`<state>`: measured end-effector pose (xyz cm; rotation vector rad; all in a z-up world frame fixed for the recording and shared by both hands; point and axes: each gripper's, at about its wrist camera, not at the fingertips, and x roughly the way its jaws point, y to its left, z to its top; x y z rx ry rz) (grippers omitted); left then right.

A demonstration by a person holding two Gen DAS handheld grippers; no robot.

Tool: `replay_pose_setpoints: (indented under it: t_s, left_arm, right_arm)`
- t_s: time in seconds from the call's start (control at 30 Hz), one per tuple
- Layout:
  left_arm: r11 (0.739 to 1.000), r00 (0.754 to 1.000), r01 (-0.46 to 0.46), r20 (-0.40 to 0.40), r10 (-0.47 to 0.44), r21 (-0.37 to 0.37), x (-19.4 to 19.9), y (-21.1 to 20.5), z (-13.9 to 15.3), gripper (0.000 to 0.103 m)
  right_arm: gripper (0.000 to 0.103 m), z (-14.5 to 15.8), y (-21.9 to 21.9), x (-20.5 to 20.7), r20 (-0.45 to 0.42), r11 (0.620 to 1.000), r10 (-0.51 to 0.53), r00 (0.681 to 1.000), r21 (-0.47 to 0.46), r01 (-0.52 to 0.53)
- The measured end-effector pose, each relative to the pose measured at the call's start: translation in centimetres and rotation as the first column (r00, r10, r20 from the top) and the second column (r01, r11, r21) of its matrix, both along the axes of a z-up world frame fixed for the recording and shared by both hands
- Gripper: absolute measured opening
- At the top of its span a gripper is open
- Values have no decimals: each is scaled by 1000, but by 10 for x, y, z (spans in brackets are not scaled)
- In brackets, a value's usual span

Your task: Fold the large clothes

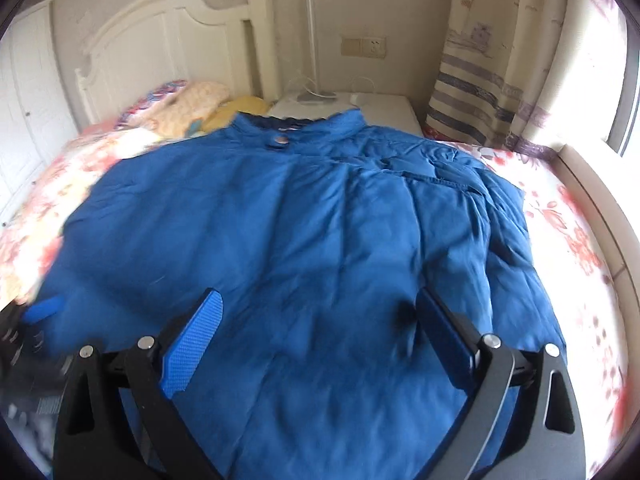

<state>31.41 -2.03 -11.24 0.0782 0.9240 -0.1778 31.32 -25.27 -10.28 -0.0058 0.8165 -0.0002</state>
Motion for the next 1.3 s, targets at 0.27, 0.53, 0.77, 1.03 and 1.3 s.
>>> replay_pose_setpoints:
  t_s: [0.27,0.53,0.77,1.03,1.3]
  left_arm:
    - [999,1000,2,6,-2,36,-2,-5,-3,99]
    - [1000,1000,-2,-6,2,15,1,-1,-3,99]
    - [1000,1000,-5,-13,5,23,1,0,-2,99]
    - [994,994,110,7,-110,29,-67,-6,3,99]
    - [997,997,66,37,-68,46,-77,9,5,99]
  right_arm:
    - [100,-47,19,-29,-148,995,55,987,-79,-67]
    - [100,-37,-69,-75,-133,980,-194,972,-63,187]
    - [100,-42,-84,-96,-110,980,-201,973,-13,201]
    - [100,-29,17,-103,-97,994,94,991,-52,-100]
    - [100,-39,18,-116,-142,995,65,988,-61,-74]
